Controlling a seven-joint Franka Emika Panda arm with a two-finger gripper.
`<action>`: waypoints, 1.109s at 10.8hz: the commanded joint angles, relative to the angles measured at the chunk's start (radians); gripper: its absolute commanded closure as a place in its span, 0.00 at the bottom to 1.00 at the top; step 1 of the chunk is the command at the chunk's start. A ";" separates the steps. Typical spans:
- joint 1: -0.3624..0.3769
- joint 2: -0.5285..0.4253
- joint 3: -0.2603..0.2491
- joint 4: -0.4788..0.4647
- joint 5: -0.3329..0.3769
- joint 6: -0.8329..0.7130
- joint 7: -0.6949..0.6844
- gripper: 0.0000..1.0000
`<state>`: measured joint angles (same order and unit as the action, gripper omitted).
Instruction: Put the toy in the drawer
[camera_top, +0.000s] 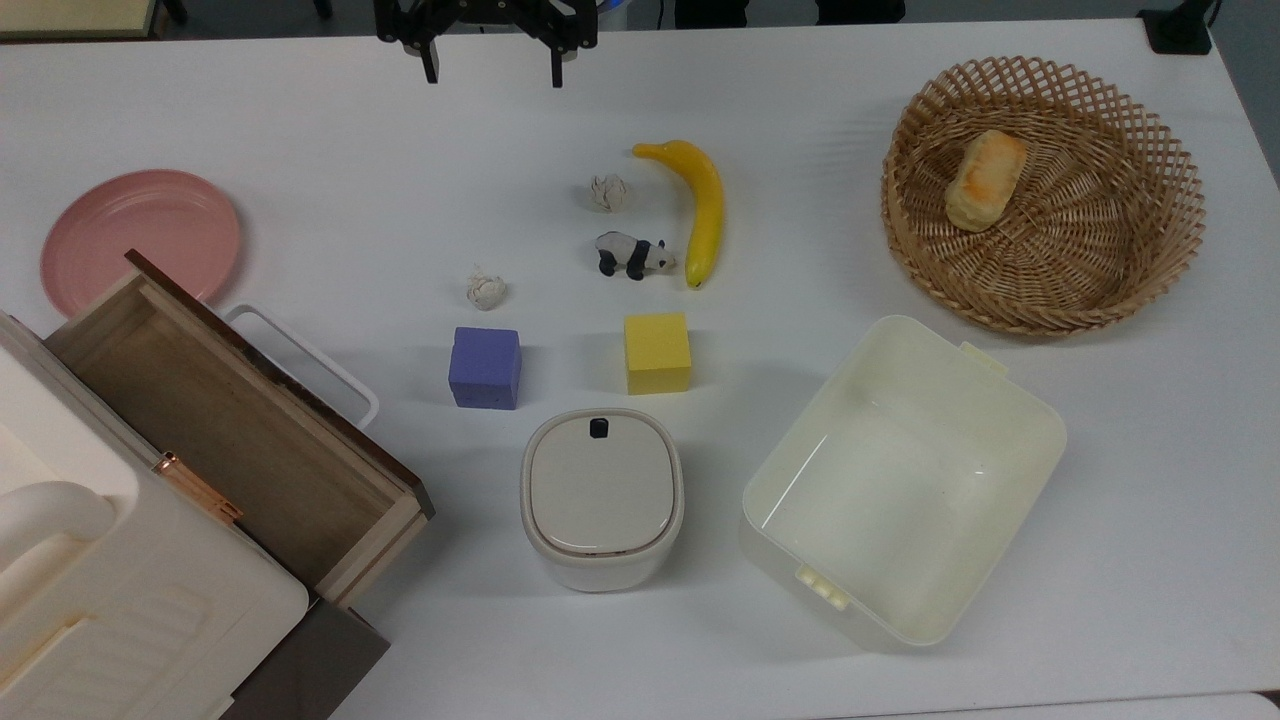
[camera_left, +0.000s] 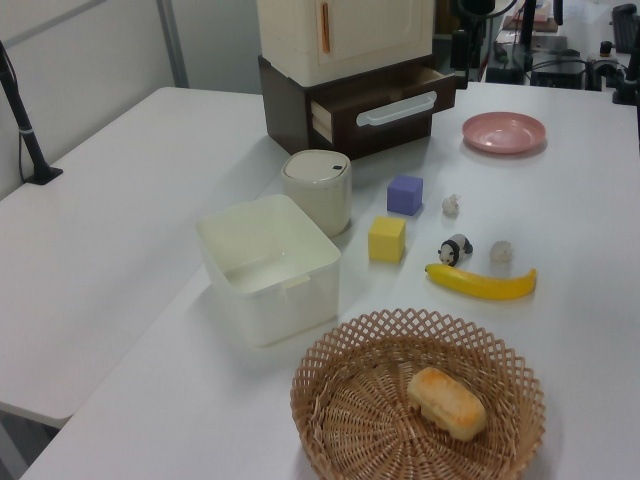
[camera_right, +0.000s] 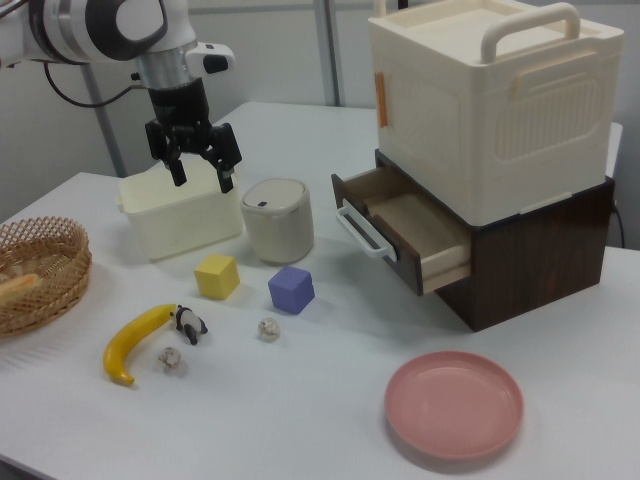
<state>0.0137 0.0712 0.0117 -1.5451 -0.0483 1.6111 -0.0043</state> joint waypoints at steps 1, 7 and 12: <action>0.000 0.002 -0.007 0.010 0.001 -0.024 0.014 0.00; -0.017 0.002 -0.010 0.008 -0.002 -0.023 0.012 0.00; -0.012 0.002 -0.009 0.007 -0.002 -0.023 0.007 0.00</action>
<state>-0.0077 0.0737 0.0067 -1.5453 -0.0485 1.6111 -0.0043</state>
